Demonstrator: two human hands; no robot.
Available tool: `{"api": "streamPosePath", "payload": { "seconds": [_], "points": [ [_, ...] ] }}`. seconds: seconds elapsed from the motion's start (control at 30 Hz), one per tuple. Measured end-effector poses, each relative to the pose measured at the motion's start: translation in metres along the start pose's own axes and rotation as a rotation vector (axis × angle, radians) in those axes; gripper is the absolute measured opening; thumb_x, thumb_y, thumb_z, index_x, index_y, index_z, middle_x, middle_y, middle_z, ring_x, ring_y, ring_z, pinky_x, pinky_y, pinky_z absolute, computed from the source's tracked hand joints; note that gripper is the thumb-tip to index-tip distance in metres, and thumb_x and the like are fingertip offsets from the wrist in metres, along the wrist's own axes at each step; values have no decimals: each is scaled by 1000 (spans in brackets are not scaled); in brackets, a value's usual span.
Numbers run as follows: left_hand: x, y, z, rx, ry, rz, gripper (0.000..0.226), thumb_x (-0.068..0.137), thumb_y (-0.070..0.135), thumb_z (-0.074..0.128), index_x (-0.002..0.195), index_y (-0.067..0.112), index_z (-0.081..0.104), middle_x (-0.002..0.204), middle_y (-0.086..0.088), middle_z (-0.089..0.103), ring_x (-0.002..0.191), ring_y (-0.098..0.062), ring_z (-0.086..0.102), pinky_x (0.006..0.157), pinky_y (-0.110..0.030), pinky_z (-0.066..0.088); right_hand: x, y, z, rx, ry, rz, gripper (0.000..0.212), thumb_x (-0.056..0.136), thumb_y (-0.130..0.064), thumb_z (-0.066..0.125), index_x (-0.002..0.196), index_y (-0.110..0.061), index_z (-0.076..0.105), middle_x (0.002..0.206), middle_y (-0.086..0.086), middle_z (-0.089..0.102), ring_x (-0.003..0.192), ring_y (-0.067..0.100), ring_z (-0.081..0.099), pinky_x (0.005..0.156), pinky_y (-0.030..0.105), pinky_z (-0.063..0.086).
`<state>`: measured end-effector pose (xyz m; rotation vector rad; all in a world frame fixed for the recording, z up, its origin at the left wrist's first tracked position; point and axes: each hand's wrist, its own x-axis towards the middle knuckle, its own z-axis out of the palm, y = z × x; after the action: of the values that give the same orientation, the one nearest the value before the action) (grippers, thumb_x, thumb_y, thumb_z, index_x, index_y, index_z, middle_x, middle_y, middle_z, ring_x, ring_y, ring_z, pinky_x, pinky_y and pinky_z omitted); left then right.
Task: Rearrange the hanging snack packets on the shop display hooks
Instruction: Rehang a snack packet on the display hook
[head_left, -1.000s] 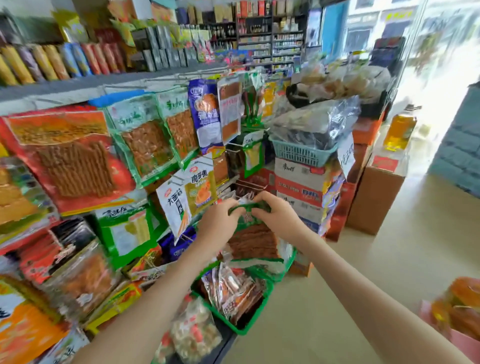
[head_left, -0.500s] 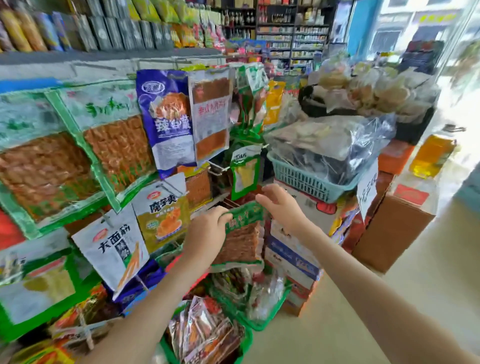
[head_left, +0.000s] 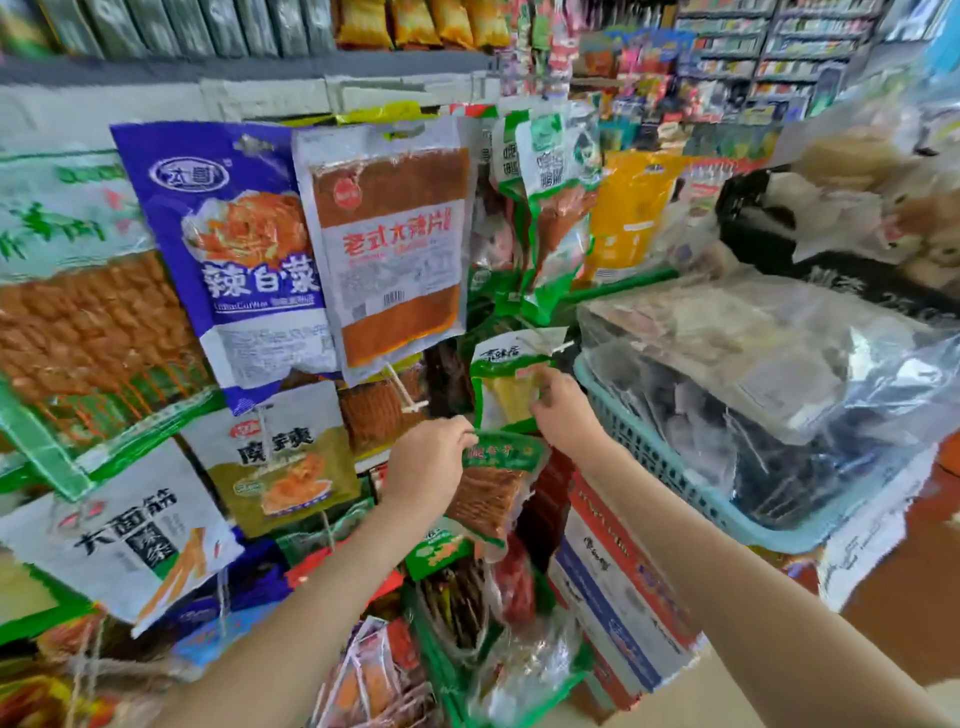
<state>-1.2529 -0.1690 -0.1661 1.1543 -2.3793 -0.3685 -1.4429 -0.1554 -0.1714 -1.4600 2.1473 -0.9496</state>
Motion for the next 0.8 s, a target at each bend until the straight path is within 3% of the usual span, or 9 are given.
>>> {"api": "streamPosePath", "payload": {
  "seconds": [0.07, 0.13, 0.23, 0.37, 0.43, 0.53, 0.63, 0.73, 0.8],
  "points": [
    [10, 9, 13, 21, 2, -26, 22, 97, 18, 48, 100, 7, 67, 96, -8, 64, 92, -23, 58, 71, -31, 45, 22, 12, -2, 85, 28, 66, 48, 91, -9, 46, 138, -10, 34, 126, 10, 46, 98, 24, 53, 76, 30, 43],
    [20, 18, 22, 41, 27, -67, 22, 97, 17, 48, 98, 6, 67, 95, -9, 61, 94, -24, 56, 72, -30, 42, 38, 21, -4, 209, -9, 86, 49, 94, -7, 40, 141, -15, 28, 125, 8, 54, 89, 20, 56, 70, 29, 48],
    [29, 30, 32, 55, 55, -107, 23, 97, 15, 47, 100, 4, 67, 98, -10, 62, 97, -24, 56, 74, -29, 43, 55, 28, -7, 428, -82, 146, 53, 97, -1, 30, 137, -35, 28, 106, 2, 63, 74, 17, 57, 62, 25, 53],
    [38, 37, 37, 64, 50, -175, 24, 99, 16, 44, 103, 7, 65, 102, -7, 61, 99, -21, 56, 76, -32, 48, 74, 29, -1, 742, -94, 262, 55, 99, 2, 27, 145, -28, 26, 116, 23, 59, 63, 13, 53, 46, 18, 44],
    [41, 39, 38, 55, 42, -211, 24, 99, 19, 44, 104, 8, 65, 100, -7, 60, 97, -21, 56, 76, -31, 47, 80, 27, 2, 721, -97, 235, 60, 97, 5, 27, 147, -29, 22, 117, 16, 57, 62, 13, 53, 47, 20, 42],
    [40, 39, 37, 44, 24, -259, 23, 99, 19, 44, 103, 9, 65, 96, -6, 59, 94, -21, 55, 74, -33, 47, 90, 26, 4, 547, -47, 131, 69, 93, 4, 35, 145, -36, 18, 108, 12, 58, 76, 30, 58, 58, 35, 47],
    [43, 32, 33, 35, 39, -305, 24, 99, 20, 44, 103, 11, 65, 96, -5, 58, 92, -22, 55, 71, -34, 46, 101, 30, 7, 390, -64, 44, 60, 88, 3, 43, 139, -26, 33, 115, 15, 56, 88, 39, 60, 65, 47, 50],
    [47, 27, 29, 61, 41, -315, 26, 99, 24, 43, 104, 12, 65, 97, -4, 57, 91, -21, 55, 67, -31, 43, 85, 14, -13, 217, -33, 50, 25, 93, -3, 43, 119, -5, 44, 98, 14, 52, 75, 25, 49, 50, 25, 40],
    [46, 25, 27, 71, 29, -305, 26, 99, 25, 42, 104, 13, 65, 97, -4, 57, 91, -21, 55, 67, -31, 42, 80, 15, -16, 171, 2, 61, 21, 95, -3, 38, 113, -5, 47, 92, 10, 49, 67, 18, 44, 44, 23, 29]
  ]
}}
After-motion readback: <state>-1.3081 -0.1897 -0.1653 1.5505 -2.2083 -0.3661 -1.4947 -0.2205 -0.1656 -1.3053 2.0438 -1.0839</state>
